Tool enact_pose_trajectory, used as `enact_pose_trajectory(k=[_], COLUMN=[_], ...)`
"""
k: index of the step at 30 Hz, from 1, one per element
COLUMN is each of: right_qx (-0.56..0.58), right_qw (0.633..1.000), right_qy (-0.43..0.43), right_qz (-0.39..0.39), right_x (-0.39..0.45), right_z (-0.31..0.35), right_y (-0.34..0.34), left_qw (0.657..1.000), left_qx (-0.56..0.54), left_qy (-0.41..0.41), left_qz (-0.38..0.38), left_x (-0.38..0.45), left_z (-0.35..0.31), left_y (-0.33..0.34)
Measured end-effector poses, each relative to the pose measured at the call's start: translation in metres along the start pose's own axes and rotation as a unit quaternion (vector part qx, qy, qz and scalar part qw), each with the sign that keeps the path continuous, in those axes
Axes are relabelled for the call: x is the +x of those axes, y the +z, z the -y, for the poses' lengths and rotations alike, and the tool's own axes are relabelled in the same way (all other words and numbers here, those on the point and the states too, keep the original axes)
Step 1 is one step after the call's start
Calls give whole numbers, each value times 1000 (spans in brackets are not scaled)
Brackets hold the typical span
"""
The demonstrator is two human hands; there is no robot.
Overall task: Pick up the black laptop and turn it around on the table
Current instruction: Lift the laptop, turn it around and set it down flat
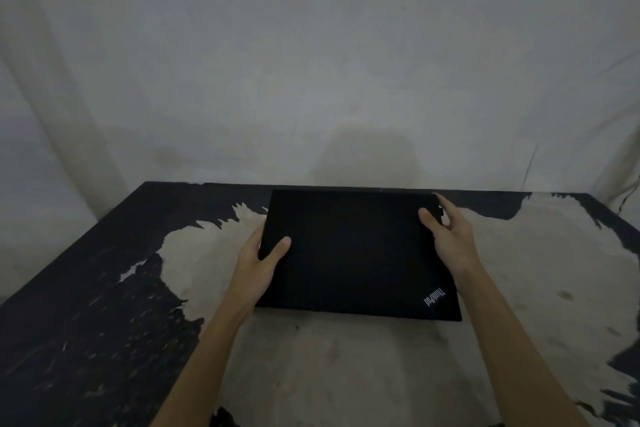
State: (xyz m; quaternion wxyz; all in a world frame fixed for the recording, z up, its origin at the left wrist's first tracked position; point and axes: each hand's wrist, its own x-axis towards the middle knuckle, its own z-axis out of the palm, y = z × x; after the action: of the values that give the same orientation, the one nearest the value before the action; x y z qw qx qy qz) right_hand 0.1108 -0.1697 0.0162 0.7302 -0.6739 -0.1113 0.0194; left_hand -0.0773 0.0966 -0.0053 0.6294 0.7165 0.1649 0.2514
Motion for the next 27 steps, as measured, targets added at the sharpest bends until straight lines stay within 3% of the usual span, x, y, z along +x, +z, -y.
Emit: enact_pose_trajectory(k=[20,23,27], right_qx=[-98,-169,-281], right_qw=[995,984,959], right_qy=[-9,-21,-19], right_qz=[-27,-51,-23], right_x=[78,79,74], right_z=[-51,-54,-57], right_y=[15,14,13], left_qw=[980,974,964], left_qx=[179,210,252], left_qy=[28,33,36], left_qz=[-83,-84,-77], left_x=[59,60,60], left_z=[41,42,45], left_y=[16,16,14])
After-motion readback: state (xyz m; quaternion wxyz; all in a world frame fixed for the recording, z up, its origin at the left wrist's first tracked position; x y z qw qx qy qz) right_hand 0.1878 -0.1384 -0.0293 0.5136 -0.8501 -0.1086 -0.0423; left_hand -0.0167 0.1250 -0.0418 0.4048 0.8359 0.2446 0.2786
